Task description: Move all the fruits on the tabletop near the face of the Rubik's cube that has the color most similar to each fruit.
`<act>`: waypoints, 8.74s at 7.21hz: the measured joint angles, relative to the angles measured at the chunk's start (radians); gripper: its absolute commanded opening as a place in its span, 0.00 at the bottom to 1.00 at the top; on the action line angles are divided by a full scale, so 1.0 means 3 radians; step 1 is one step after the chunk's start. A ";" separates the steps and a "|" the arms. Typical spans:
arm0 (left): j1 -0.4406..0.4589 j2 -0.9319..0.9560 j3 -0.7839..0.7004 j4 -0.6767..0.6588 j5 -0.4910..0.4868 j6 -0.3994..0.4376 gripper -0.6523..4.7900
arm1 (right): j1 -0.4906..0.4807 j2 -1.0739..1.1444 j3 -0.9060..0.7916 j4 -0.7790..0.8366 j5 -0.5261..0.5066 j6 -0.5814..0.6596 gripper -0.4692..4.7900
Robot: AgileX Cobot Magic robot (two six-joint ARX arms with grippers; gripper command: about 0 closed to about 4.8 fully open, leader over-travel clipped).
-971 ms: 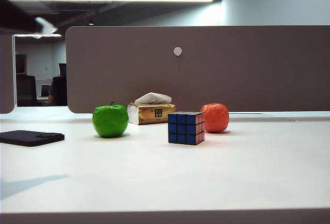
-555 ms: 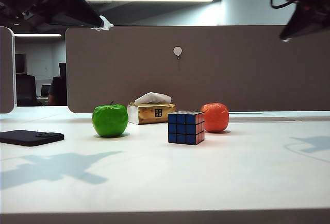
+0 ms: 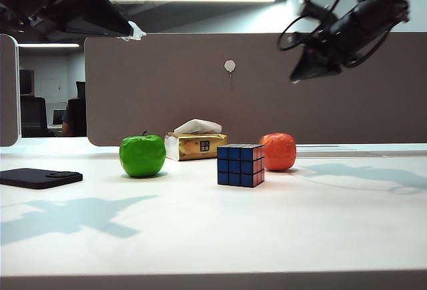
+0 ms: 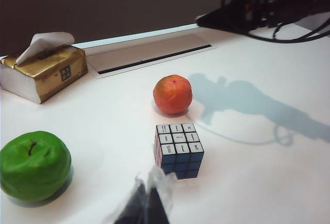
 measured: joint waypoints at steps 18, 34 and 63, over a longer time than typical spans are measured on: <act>0.0000 0.0253 0.0000 -0.0052 0.0000 0.0000 0.11 | 0.0459 0.1162 0.1040 -0.0879 0.0132 0.0184 0.09; -0.0001 0.0253 0.0000 -0.0053 0.0000 0.0000 0.11 | 0.0469 0.0752 0.1041 -0.3019 0.0973 -0.0276 0.09; 0.0000 0.0252 0.0000 -0.0053 0.0027 -0.0065 0.11 | 0.1261 0.0463 0.0491 -0.2998 0.0275 0.0011 0.09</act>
